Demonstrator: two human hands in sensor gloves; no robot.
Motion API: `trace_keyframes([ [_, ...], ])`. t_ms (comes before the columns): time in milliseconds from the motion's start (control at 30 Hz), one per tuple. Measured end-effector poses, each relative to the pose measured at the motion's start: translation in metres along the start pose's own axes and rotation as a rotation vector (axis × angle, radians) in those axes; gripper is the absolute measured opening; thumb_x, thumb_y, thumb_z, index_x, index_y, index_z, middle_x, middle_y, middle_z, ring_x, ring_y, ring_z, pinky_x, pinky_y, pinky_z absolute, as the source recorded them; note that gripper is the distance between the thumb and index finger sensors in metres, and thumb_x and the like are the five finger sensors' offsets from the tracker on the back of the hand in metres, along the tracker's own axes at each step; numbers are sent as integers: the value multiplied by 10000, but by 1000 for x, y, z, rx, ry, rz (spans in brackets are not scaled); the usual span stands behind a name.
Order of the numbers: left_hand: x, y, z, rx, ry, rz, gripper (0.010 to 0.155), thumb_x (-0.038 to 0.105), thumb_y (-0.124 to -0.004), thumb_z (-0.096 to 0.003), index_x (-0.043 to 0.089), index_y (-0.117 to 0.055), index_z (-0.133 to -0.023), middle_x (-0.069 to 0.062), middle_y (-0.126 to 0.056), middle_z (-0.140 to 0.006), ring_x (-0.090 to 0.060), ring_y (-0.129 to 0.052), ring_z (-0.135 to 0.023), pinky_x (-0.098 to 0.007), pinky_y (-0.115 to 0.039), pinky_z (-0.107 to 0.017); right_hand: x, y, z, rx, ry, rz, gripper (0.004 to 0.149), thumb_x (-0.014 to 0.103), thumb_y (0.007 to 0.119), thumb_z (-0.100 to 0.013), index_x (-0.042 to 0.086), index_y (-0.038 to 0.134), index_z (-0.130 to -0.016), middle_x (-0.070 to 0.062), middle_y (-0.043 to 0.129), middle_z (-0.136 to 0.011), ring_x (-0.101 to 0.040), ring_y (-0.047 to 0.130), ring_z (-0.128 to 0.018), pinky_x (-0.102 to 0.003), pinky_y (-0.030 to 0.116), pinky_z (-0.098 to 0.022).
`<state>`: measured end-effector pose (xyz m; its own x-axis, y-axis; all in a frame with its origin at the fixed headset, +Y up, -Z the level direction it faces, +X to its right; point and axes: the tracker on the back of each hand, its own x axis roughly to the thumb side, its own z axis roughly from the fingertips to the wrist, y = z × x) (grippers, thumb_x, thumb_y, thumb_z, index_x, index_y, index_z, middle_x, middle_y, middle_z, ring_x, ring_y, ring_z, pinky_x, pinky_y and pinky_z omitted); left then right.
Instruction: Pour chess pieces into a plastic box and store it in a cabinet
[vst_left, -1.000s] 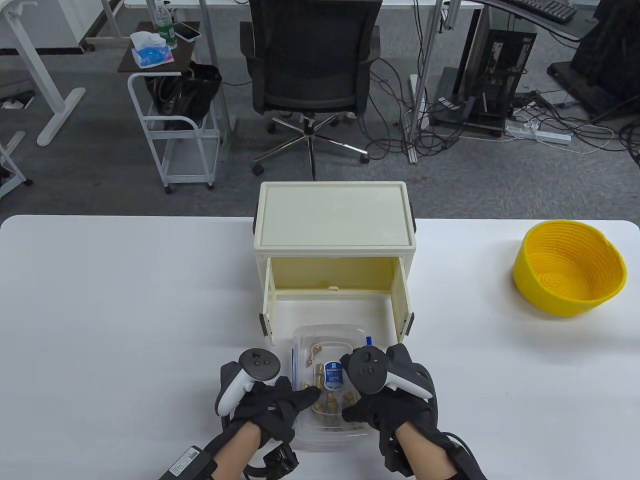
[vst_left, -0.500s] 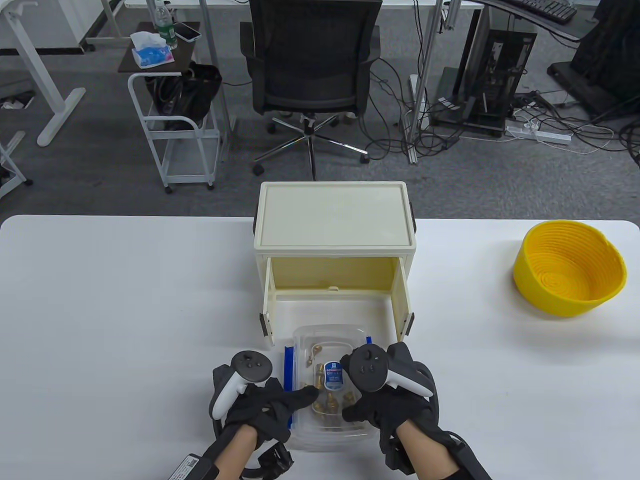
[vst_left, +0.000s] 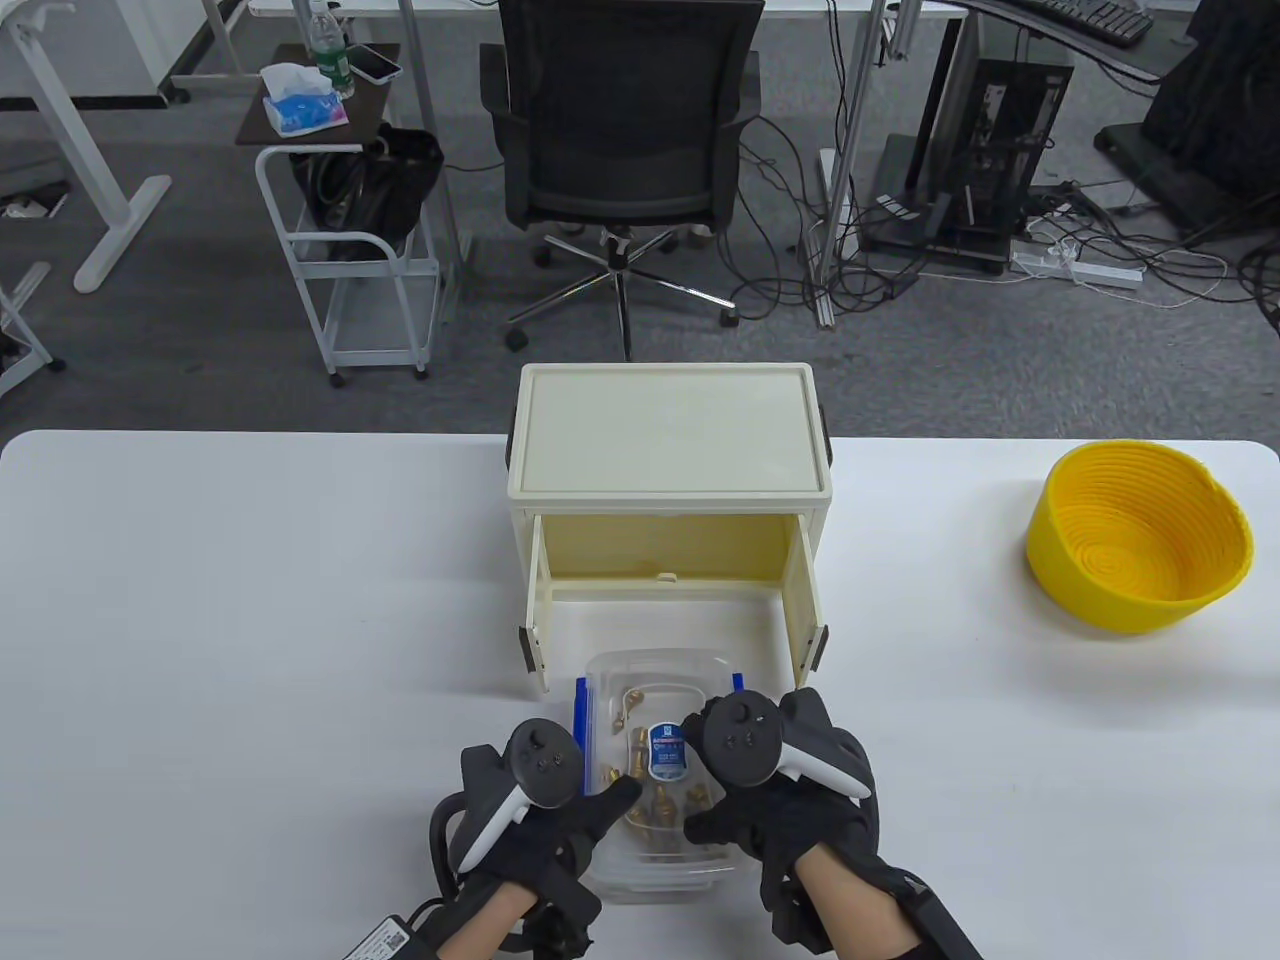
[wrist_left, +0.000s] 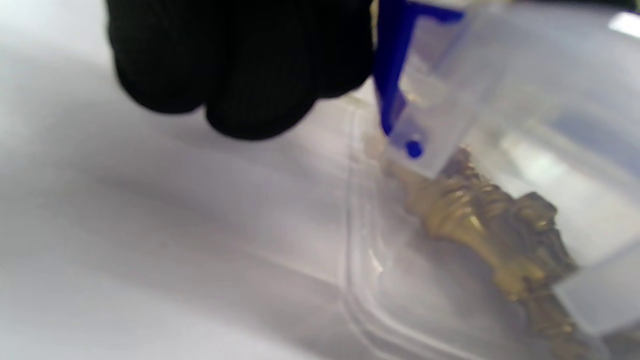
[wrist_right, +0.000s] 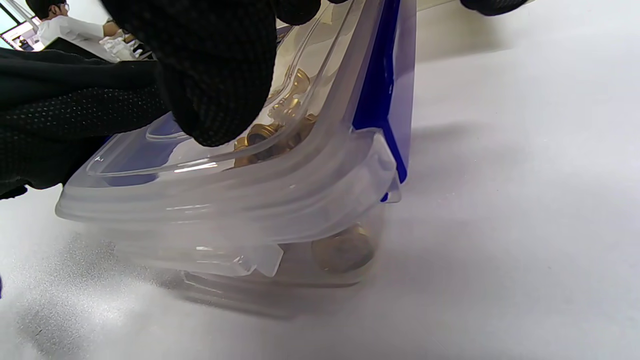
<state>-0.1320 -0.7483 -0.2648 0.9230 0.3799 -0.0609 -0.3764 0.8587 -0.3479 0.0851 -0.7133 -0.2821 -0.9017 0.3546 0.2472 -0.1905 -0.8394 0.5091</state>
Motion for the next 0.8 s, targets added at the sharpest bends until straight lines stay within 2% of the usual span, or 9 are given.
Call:
trace_keyframes([
  [100,1,-3,0,19,-46,18,896,628,-604,-567,-4,-275,-1110,-239,-651,-1048,-391,-824,-850,-538,-749,-607,0,0,0,-2,2,4,910,382,884,-488,94,336,-1154,-233,264,-1157,-477,220,-1035,-699,516,-716],
  [233,2,-4,-4,-22,-71,105,884,555,-630,-576,-60,-245,-1081,-299,-582,-1082,-437,-776,-920,-569,-733,-631,-1,2,1,-6,-1,-20,907,380,882,-489,97,334,-1154,-228,252,-1156,-472,203,-1034,-699,512,-718],
  [467,1,-5,-6,-18,-89,177,867,481,-663,-575,-114,-241,-1044,-392,-566,-1023,-433,-834,-878,-544,-783,-600,-2,2,0,-2,-8,-27,904,380,882,-489,98,337,-1152,-226,247,-1154,-472,197,-1027,-694,509,-723],
  [800,0,-5,-7,2,-90,188,834,447,-677,-574,-116,-276,-1042,-415,-608,-978,-373,-911,-823,-484,-848,-567,-3,4,0,-6,-21,-50,895,377,881,-489,106,343,-1151,-218,244,-1152,-465,179,-1023,-698,493,-728],
])
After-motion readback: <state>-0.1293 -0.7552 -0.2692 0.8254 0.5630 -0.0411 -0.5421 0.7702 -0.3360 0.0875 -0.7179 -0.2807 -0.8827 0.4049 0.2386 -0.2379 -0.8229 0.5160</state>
